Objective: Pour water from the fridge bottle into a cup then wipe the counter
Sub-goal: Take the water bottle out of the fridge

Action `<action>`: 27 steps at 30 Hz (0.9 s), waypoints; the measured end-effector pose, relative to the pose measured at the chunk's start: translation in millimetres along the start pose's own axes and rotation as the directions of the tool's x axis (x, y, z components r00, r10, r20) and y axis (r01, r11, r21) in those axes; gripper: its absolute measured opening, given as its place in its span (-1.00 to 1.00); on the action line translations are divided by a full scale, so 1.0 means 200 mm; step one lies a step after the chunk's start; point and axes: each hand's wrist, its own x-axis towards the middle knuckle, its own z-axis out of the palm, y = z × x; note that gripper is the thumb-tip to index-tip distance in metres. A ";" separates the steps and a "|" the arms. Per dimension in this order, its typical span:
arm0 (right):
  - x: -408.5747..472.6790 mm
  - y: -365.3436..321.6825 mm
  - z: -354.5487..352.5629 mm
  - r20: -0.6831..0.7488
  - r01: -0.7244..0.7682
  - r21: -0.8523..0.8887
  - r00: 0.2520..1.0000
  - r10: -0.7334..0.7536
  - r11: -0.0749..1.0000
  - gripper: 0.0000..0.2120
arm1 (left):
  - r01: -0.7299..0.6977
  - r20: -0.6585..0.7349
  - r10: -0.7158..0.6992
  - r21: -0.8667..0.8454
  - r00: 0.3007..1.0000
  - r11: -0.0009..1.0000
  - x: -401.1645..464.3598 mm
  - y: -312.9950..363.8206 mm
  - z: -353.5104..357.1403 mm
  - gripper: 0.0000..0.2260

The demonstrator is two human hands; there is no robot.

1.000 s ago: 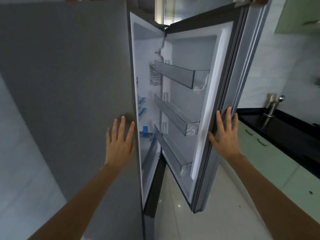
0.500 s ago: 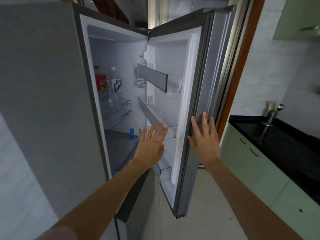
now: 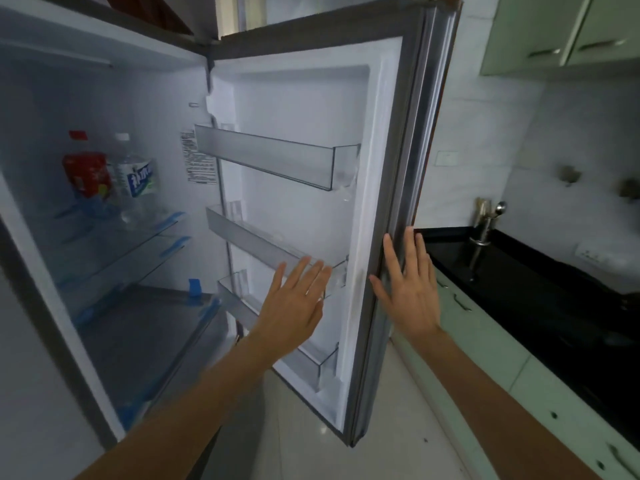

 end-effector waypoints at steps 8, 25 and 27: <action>0.15 0.32 0.23 -0.045 -0.043 0.010 0.998 0.043 0.999 -0.33 | -0.070 -0.084 0.068 -0.021 0.994 0.997 0.31 0.12 0.28 -0.53; 0.52 0.81 0.55 0.167 -0.017 0.078 0.986 0.004 0.997 -0.30 | 0.117 0.035 -0.121 0.110 0.992 0.987 0.82 0.36 0.59 -0.42; 0.56 0.86 0.57 0.181 -0.001 0.091 0.983 -0.016 0.996 -0.31 | 0.141 0.040 -0.146 0.119 0.988 0.983 0.86 0.37 0.61 -0.41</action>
